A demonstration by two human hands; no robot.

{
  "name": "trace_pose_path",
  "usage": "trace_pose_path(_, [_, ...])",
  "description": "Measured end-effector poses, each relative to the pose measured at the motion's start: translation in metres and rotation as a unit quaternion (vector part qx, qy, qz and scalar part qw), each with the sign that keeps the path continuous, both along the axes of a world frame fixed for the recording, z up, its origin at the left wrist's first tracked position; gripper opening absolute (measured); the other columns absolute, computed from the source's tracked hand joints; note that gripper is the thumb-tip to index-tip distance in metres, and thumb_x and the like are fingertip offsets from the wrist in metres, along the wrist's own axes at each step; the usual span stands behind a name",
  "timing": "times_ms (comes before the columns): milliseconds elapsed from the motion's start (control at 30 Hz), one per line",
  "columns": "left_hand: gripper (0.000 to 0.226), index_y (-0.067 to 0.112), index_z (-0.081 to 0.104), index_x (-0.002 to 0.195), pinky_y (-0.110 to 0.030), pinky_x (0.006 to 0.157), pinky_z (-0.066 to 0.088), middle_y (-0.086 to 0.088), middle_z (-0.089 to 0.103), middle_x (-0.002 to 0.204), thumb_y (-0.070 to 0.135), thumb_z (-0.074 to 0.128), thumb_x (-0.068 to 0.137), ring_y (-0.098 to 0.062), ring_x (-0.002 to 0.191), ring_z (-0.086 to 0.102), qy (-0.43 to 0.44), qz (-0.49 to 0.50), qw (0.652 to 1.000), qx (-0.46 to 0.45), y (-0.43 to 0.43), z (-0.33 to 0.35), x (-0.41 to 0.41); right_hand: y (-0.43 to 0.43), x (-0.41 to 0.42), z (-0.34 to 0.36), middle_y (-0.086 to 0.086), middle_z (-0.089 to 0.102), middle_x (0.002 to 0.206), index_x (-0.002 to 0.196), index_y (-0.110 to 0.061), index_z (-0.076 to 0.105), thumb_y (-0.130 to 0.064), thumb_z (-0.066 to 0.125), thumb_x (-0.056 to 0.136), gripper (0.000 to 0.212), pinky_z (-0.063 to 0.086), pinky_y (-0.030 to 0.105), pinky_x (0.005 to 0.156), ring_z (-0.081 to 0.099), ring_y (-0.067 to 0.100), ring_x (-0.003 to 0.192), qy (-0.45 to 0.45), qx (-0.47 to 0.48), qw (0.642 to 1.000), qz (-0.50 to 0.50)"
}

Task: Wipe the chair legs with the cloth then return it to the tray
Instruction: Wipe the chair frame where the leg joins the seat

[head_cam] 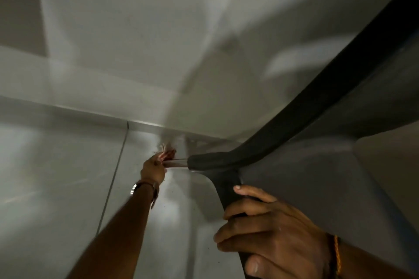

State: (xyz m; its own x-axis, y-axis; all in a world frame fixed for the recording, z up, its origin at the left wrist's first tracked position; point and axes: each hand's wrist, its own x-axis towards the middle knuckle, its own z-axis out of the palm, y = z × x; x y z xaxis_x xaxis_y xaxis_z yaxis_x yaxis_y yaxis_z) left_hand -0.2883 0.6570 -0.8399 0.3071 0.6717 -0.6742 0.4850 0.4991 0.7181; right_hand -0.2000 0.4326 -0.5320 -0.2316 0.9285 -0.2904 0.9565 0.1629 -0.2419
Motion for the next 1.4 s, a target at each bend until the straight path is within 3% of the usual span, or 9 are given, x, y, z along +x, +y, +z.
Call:
trace_pose_path(100, [0.041,0.006,0.068,0.131,-0.038,0.087,0.057,-0.024,0.072,0.120,-0.006,0.048,0.098,-0.032,0.092,0.066,-0.001,-0.019,1.000,-0.021,0.016,-0.022,0.003,0.011,0.007,0.002,-0.009,0.053,0.133,0.132,-0.024,0.056,-0.055,0.025,0.110,0.048,0.014,0.003,0.118,0.033,-0.028,0.134,0.089,-0.007,0.996,0.028])
trace_pose_path(233, [0.038,0.009,0.070,0.130,-0.040,0.098,0.058,-0.014,0.073,0.115,-0.001,0.054,0.097,-0.031,0.097,0.069,-0.005,-0.042,0.999,0.008,0.007,0.002,-0.004,0.006,0.009,0.001,-0.006,0.068,0.136,0.126,-0.017,0.075,-0.013,0.057,0.105,0.029,0.011,0.027,0.130,0.052,0.005,0.138,0.085,-0.104,0.990,-0.032])
trace_pose_path(300, [0.039,0.012,0.070,0.130,-0.046,0.105,0.054,-0.015,0.072,0.130,-0.001,0.055,0.097,-0.036,0.111,0.069,-0.010,-0.038,0.998,0.057,-0.006,0.034,-0.013,0.014,0.007,0.008,-0.002,0.068,0.136,0.128,-0.011,0.072,-0.006,0.055,0.105,0.029,0.009,0.030,0.131,0.055,0.010,0.137,0.123,-0.114,0.985,-0.029])
trace_pose_path(467, [0.033,0.008,0.065,0.136,-0.045,0.108,0.053,-0.014,0.067,0.139,0.012,0.048,0.107,-0.031,0.124,0.065,-0.125,0.012,0.976,0.180,-0.057,0.131,-0.032,0.017,-0.002,0.013,-0.021,0.070,0.130,0.119,-0.031,0.078,-0.044,0.017,0.113,0.063,0.012,0.028,0.130,0.057,0.002,0.130,0.033,-0.052,0.998,0.025])
trace_pose_path(633, [0.033,0.017,0.069,0.133,-0.009,0.103,0.048,0.011,0.065,0.135,0.012,0.050,0.106,0.001,0.119,0.061,-0.165,0.077,0.951,0.249,-0.085,0.183,-0.036,0.014,-0.002,0.005,-0.012,0.073,0.125,0.113,-0.027,0.079,-0.041,0.015,0.115,0.066,0.008,0.018,0.128,0.052,0.002,0.129,0.053,0.005,0.999,0.000])
trace_pose_path(867, [0.037,0.001,0.067,0.133,-0.052,0.105,0.052,-0.025,0.070,0.130,0.018,0.046,0.107,-0.041,0.121,0.066,-0.064,0.004,0.986,0.154,-0.041,0.095,-0.023,0.010,0.007,-0.003,-0.022,0.067,0.133,0.122,-0.032,0.076,-0.045,0.016,0.114,0.062,0.015,0.032,0.131,0.053,0.003,0.134,0.046,0.004,0.998,0.040])
trace_pose_path(1133, [0.029,0.010,0.074,0.123,-0.052,0.097,0.058,-0.023,0.075,0.111,0.014,0.057,0.099,-0.043,0.101,0.071,0.003,-0.037,0.999,-0.005,0.012,-0.002,-0.002,0.003,0.003,-0.005,-0.021,0.067,0.133,0.123,-0.030,0.075,-0.049,0.016,0.113,0.062,0.019,0.039,0.129,0.052,0.007,0.135,0.049,0.029,0.998,0.025])
trace_pose_path(1300, [0.038,0.008,0.071,0.129,-0.050,0.100,0.057,-0.020,0.073,0.123,-0.004,0.056,0.096,-0.041,0.112,0.069,0.007,-0.101,0.992,0.077,0.000,0.039,-0.013,0.003,-0.004,0.002,-0.019,0.068,0.129,0.120,-0.029,0.075,-0.051,0.014,0.111,0.066,0.017,0.042,0.129,0.053,0.010,0.131,0.038,0.031,0.999,0.021])
trace_pose_path(1400, [0.031,0.010,0.073,0.125,-0.047,0.098,0.057,-0.021,0.077,0.116,0.014,0.050,0.105,-0.040,0.107,0.072,-0.046,-0.078,0.983,0.161,-0.022,0.105,-0.028,0.005,-0.006,0.004,-0.019,0.067,0.128,0.118,-0.029,0.075,-0.051,0.016,0.111,0.063,0.016,0.042,0.129,0.053,0.011,0.130,0.041,0.026,0.999,0.019])
